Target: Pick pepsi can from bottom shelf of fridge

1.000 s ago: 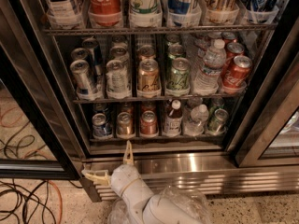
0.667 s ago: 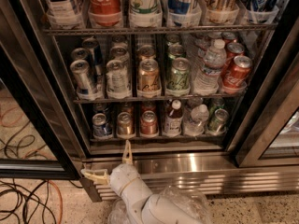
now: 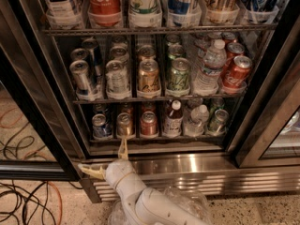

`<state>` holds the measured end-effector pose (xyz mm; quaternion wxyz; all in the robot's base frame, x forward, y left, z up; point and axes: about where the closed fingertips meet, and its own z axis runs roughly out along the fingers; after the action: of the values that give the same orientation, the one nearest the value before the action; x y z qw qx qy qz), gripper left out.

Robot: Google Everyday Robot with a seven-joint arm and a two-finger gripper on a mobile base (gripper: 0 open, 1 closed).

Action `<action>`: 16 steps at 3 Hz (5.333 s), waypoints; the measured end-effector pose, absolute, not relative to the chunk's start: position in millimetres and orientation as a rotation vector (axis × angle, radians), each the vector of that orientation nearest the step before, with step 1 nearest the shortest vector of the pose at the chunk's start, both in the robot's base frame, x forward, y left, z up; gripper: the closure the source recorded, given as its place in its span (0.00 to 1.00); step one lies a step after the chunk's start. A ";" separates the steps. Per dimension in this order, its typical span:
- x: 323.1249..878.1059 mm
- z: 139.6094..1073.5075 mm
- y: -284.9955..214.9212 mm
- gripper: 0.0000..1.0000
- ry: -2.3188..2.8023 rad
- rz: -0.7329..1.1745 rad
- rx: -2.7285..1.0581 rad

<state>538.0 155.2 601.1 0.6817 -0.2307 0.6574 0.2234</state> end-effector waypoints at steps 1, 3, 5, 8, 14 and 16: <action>550.7 597.1 158.1 0.00 1.471 0.471 -0.477; 560.1 588.6 158.3 0.00 1.467 0.431 -0.429; 560.1 588.6 158.3 0.23 1.467 0.431 -0.429; 565.8 590.8 163.8 0.27 1.455 0.431 -0.432; 662.5 604.5 182.3 0.30 1.406 0.428 -0.413; 663.4 604.3 182.5 0.36 1.406 0.429 -0.411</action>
Offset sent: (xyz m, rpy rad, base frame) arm 0.0325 0.0031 -0.0228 0.0351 -0.0253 -0.1620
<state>663.4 182.5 604.3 0.7226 -0.1862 0.6367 0.1941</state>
